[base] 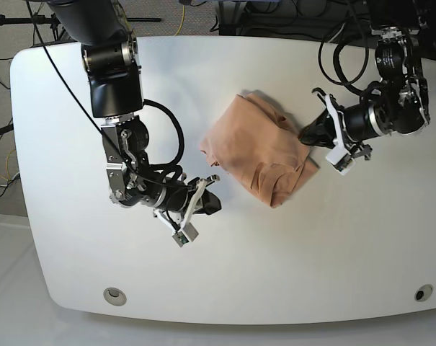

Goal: Fold the T-shirt properly
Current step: 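Release the right gripper and bring the left gripper to the bundle's side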

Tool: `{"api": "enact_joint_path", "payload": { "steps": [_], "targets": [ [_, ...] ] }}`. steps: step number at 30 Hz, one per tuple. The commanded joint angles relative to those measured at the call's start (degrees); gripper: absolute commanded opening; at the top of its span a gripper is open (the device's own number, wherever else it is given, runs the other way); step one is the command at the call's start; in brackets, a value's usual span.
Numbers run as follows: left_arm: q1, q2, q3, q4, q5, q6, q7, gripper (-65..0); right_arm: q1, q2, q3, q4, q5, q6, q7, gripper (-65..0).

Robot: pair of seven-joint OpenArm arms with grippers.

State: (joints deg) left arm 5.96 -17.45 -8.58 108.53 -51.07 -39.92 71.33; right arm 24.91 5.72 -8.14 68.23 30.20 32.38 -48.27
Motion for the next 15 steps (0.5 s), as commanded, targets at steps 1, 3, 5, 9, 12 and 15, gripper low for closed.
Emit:
{"api": "enact_joint_path", "payload": {
  "steps": [1, 3, 5, 9, 12, 15],
  "targets": [
    [-0.90, -0.44, 2.82, 0.70, -0.14, -0.08, -1.31, -64.7, 1.60, 0.83, 0.10, 0.56, 1.15, 0.37, 1.02, -65.0],
    [-1.08, -0.35, 5.55, 0.52, 1.53, -0.08, -1.40, -64.7, 1.60, 1.19, 0.10, -0.75, 1.15, 0.37, 1.02, -65.0],
    [-1.08, 0.18, 8.53, 0.44, 3.99, -0.08, -1.84, -64.7, 1.69, 1.27, 0.10, -2.60, 1.15, 0.37, 1.11, -65.0],
    [-1.08, 1.23, 13.55, -0.88, 9.97, -0.08, -2.89, -64.7, 1.86, 1.27, -0.08, -6.73, 1.15, 0.37, 1.63, -65.0],
    [-1.16, 1.23, 16.18, -3.70, 13.13, -0.08, -2.98, -64.7, 1.51, 1.27, -0.25, -7.79, 1.15, 0.37, 2.95, -65.0],
    [-1.60, 1.23, 17.77, -7.74, 15.16, -0.08, -3.15, -64.7, 0.19, 1.27, -0.34, -7.79, 0.71, 0.37, 3.66, -65.0]
  ]
}}
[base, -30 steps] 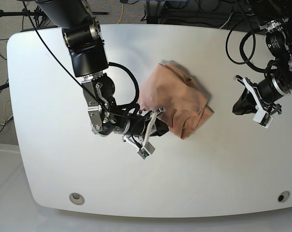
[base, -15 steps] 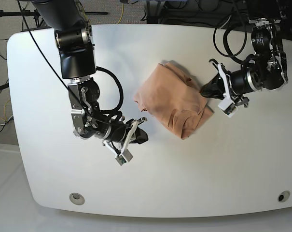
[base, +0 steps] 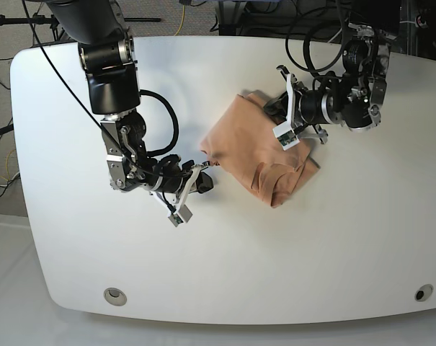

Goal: Fold the T-shirt properly
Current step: 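Release the right gripper and bring the left gripper to the bundle's side, then push the bundle's sides inward with both grippers to square it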

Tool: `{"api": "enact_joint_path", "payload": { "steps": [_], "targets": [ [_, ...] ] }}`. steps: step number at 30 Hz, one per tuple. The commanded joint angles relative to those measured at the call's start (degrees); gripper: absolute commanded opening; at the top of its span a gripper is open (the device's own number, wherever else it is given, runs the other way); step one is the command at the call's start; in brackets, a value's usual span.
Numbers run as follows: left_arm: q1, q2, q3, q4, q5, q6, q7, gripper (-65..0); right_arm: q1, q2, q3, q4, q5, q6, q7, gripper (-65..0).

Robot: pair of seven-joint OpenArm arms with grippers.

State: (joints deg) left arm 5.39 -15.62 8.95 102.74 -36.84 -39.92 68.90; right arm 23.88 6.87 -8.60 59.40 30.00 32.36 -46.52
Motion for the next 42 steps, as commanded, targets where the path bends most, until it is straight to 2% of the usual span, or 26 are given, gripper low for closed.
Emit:
{"api": "enact_joint_path", "payload": {
  "steps": [1, 10, 19, 24, 31, 42],
  "targets": [
    [-1.65, -0.60, 0.68, -3.44, 1.63, -0.08, -1.26, -64.7, 0.69, 0.12, 0.12, 1.04, 0.20, 0.39, 2.08, -65.0],
    [-3.32, -0.78, 1.38, -14.52, 7.96, -0.08, -5.39, -64.7, -1.42, -0.24, 0.21, 1.13, -5.52, 0.74, 2.08, -65.0],
    [-4.20, -1.04, 0.15, -20.06, 13.50, -0.08, -12.07, -64.7, -4.49, 0.12, 0.21, 1.39, -5.69, 0.83, 1.91, -65.0],
    [-5.34, -1.04, -0.12, -22.52, 14.55, -0.08, -14.88, -64.7, -6.25, 0.12, 0.21, 1.39, -5.69, 0.83, 1.91, -65.0],
    [-7.98, -1.13, -1.87, -25.86, 14.91, -0.08, -16.29, -64.7, -8.54, 0.12, 0.29, 2.10, -5.34, 0.83, 1.91, -65.0],
    [-13.34, -1.13, -2.75, -27.79, 17.54, -0.08, -16.38, -64.7, -14.69, 0.03, 0.47, 12.03, -5.34, 0.74, 0.59, -65.0]
  ]
}}
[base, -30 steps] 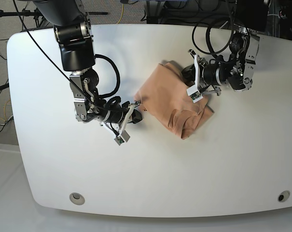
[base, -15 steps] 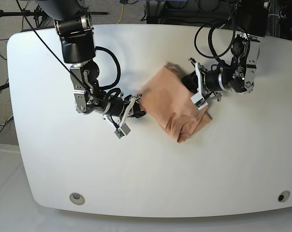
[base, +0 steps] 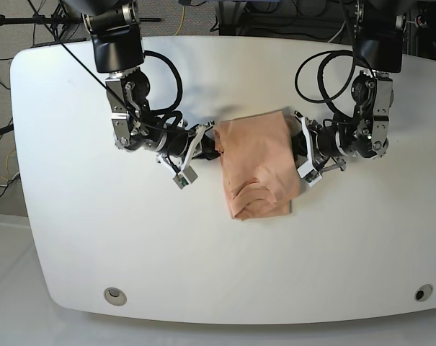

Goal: Fold the T-shirt properly
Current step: 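Push the bundle's sides inward with both grippers to square it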

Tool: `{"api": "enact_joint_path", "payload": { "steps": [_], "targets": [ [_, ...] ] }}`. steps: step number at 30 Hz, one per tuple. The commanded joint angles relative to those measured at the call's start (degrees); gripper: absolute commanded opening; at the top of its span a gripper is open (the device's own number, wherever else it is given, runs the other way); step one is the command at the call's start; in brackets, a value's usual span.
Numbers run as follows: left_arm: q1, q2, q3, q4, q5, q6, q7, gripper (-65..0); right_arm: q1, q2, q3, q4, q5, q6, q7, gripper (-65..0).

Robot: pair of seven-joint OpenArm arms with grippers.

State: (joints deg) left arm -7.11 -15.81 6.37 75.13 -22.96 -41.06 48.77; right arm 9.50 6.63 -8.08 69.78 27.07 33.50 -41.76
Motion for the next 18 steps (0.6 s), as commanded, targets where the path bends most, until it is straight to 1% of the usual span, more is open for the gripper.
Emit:
{"api": "enact_joint_path", "payload": {
  "steps": [1, 4, 12, 18],
  "targets": [
    [-1.28, -0.93, -0.26, -0.19, 3.75, 1.06, 3.75, -64.7, -0.66, 0.27, -0.06, 2.35, -2.41, -0.40, -4.79, -65.0],
    [-2.34, -0.85, -0.96, -0.19, 3.93, 1.06, 3.75, -64.7, -1.28, 0.09, -0.06, 3.85, -2.41, -0.48, -5.93, -65.0],
    [-3.39, -0.85, -1.84, 0.16, 3.84, 1.06, 4.02, -64.7, -1.19, 0.00, 0.38, 4.90, -2.41, -0.66, -6.02, -65.0],
    [-3.39, -0.85, -4.66, 0.25, 3.84, 1.06, 4.11, -64.7, -0.05, 0.18, 4.08, 5.17, -2.41, -0.66, -6.20, -65.0]
  ]
}}
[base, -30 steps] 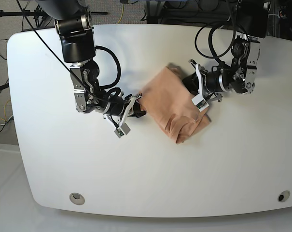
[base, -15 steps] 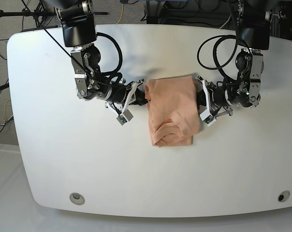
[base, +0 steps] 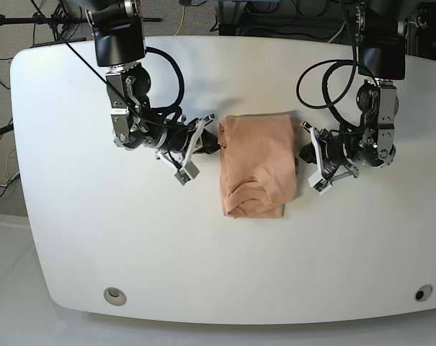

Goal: Fold the T-shirt properly
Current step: 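Push the bundle's sides inward with both grippers to square it, then pull both grippers back away from the folded shirt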

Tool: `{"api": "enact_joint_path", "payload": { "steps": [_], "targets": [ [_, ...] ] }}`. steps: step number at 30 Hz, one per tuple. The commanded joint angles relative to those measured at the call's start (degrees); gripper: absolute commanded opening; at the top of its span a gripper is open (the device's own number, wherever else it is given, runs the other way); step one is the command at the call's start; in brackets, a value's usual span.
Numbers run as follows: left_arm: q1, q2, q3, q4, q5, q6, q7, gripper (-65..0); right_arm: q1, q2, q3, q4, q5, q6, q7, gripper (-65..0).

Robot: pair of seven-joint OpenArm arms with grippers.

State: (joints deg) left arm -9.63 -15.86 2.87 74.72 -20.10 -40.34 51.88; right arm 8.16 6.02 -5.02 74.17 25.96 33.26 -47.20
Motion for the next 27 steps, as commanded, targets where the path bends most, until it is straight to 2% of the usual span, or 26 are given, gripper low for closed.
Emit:
{"api": "enact_joint_path", "payload": {
  "steps": [1, 7, 14, 27],
  "targets": [
    [-0.88, -0.80, -1.86, 0.67, 0.98, 0.34, 1.00, -64.7, 1.37, 0.88, 1.37, 1.21, -1.21, -0.42, -0.76, -65.0],
    [-1.05, -0.80, -6.61, 0.67, 0.89, 0.34, 1.00, -64.7, 1.81, 0.97, 3.21, 5.26, -1.21, -0.42, -1.37, -65.0],
    [-2.11, -0.89, -13.03, 4.10, 0.89, 0.34, 1.09, -64.7, 3.66, 0.35, 4.53, 10.97, -0.59, -0.07, -5.59, -65.0],
    [-0.88, -1.68, -22.96, 19.74, 1.06, 0.34, 9.35, -64.7, 2.96, -1.05, 3.65, 23.37, 10.84, -0.33, -14.65, -65.0]
  ]
}}
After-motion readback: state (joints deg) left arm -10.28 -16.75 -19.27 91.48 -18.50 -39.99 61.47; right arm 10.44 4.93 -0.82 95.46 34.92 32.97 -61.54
